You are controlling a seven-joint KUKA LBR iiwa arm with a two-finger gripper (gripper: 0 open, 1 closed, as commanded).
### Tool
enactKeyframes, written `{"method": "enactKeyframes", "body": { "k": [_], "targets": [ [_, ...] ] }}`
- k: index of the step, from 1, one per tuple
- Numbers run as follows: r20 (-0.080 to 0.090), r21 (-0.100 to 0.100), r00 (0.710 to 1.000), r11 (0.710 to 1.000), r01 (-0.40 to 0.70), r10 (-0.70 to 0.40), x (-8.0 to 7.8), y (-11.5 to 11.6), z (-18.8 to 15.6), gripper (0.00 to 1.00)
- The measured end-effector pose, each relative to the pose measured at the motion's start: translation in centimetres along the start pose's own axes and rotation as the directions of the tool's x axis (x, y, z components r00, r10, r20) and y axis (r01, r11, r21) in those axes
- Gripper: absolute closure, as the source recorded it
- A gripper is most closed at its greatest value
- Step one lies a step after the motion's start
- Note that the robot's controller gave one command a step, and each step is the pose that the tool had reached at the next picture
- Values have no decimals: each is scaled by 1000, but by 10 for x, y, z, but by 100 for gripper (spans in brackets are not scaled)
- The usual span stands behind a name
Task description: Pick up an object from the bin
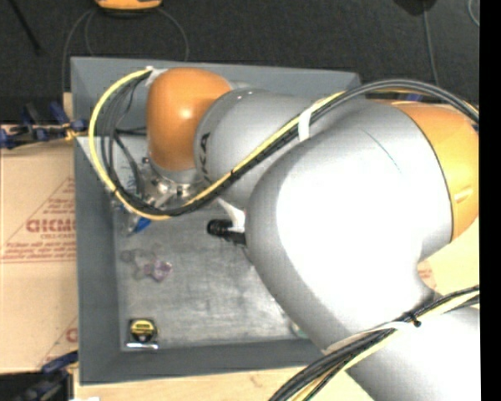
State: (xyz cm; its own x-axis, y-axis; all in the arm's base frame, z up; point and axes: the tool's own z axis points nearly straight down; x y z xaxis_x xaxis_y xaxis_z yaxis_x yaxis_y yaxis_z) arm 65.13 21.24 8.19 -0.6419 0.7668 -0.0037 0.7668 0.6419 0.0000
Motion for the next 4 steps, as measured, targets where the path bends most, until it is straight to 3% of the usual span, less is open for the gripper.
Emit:
{"method": "enactKeyframes", "body": {
  "k": [1, 2, 4],
  "targets": [
    [0, 1, 1000, 1000, 3, -3, 0, 0, 1, 100],
    [1, 1, 1000, 1000, 4, -4, -1, 0, 2, 0],
    [3, 10, 998, 998, -70, 70, 9, 14, 8, 0]
  ]
}}
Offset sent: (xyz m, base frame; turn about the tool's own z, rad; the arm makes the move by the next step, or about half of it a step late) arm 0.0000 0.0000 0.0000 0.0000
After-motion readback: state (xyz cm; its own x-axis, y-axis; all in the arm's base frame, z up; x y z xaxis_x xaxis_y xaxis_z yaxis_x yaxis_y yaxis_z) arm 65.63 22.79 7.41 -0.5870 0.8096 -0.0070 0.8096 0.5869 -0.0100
